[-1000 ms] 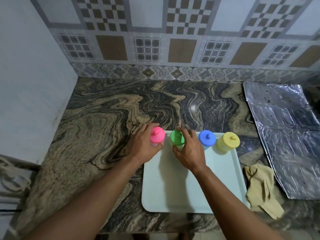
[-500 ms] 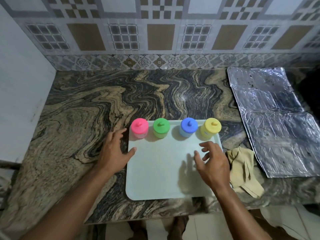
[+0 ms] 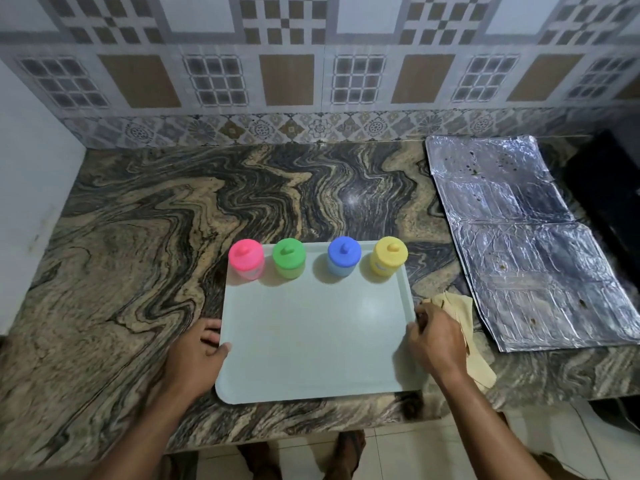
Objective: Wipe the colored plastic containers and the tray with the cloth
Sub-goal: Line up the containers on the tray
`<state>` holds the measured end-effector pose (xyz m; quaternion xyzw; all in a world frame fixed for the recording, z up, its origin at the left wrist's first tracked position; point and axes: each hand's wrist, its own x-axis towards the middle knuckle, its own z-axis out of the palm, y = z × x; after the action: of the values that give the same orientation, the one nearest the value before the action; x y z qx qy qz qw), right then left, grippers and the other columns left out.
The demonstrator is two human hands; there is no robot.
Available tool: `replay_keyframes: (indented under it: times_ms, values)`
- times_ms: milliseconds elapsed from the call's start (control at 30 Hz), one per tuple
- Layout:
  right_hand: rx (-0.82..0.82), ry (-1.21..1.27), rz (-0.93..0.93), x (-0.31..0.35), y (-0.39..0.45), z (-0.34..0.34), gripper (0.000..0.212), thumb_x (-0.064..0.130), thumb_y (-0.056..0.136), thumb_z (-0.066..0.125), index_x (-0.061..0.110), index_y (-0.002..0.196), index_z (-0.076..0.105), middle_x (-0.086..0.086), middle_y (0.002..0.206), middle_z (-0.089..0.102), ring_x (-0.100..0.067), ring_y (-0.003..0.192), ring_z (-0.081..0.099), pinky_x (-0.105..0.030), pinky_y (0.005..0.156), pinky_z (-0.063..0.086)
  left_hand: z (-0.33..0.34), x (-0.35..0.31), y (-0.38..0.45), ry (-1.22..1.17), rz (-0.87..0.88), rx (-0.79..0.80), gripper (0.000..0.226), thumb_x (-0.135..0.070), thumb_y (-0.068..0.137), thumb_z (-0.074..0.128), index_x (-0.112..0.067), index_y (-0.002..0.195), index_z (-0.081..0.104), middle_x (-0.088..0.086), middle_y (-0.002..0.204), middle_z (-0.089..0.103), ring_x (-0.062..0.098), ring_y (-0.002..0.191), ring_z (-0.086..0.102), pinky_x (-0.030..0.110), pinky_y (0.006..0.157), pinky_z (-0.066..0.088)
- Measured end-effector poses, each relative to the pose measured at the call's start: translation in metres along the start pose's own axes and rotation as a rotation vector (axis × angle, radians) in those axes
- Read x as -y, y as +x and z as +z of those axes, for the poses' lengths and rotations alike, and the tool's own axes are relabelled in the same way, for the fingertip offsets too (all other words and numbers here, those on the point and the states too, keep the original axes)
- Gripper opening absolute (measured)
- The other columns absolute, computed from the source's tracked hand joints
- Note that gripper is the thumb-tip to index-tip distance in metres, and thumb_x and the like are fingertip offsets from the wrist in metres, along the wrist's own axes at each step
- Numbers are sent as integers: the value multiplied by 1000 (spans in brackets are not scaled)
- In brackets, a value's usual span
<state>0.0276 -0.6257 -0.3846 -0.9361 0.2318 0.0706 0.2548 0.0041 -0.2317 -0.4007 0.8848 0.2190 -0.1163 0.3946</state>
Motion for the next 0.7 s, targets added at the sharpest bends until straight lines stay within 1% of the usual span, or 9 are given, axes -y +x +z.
replay_keyframes:
  times_ms: [100,167,233,333,433,467,567,633,700]
  values:
    - [22,66,10,4,4,0,22,9,92,73,13,114,74,-12,108,78,-36,105,71,-39,86,54,-2,-2,4,-5,-8,-54,30,-3,88,79,-16,112,67,1,88,71,20,69,72,30,60,47]
    - [28,86,11,11,13,0,22,9,90,74,14,112,75,-10,103,79,-35,102,72,-39,86,56,-6,-4,14,4,-21,-67,30,-5,88,79,-20,110,66,0,88,71,20,71,72,32,63,51]
    - [36,96,8,23,27,0,21,10,90,74,14,111,75,-8,99,79,-35,100,72,-38,85,55,-12,-7,31,8,-17,-73,30,-6,87,80,-22,108,66,-1,88,72,21,70,73,39,69,58]
    - [32,106,-2,49,60,-1,23,12,90,73,15,113,76,-9,102,80,-35,104,72,-37,85,53,-23,-25,67,34,12,-103,29,-6,86,81,-21,107,67,-2,87,71,21,67,71,41,73,59]
    - [18,100,-7,80,98,-1,21,12,90,72,17,110,76,-11,106,80,-35,108,72,-37,87,54,-33,-47,110,59,24,-123,27,-6,87,80,-18,108,67,-3,85,68,20,69,67,35,69,53]
    - [19,102,-10,92,113,0,19,12,89,71,18,107,75,-11,106,80,-36,107,72,-37,87,54,-36,-55,127,72,25,-134,26,-7,87,80,-16,108,68,-4,84,67,23,71,67,34,69,52]
    - [53,110,-26,122,155,3,18,11,87,67,18,102,74,-13,107,78,-37,105,71,-36,83,53,-40,-72,172,117,23,-143,26,-11,86,80,-18,108,68,-2,85,67,31,87,70,40,83,55]
    - [54,105,-38,139,179,3,16,10,88,67,16,100,75,-18,111,78,-39,108,71,-37,84,53,-41,-82,195,118,10,-134,25,-13,88,80,-17,110,68,0,89,67,30,91,69,37,83,54]
    - [56,109,-43,153,200,5,12,12,89,67,14,97,75,-20,113,78,-40,110,71,-38,88,55,-42,-89,216,114,0,-136,27,-12,88,79,-15,112,69,2,90,68,28,90,67,34,79,50]
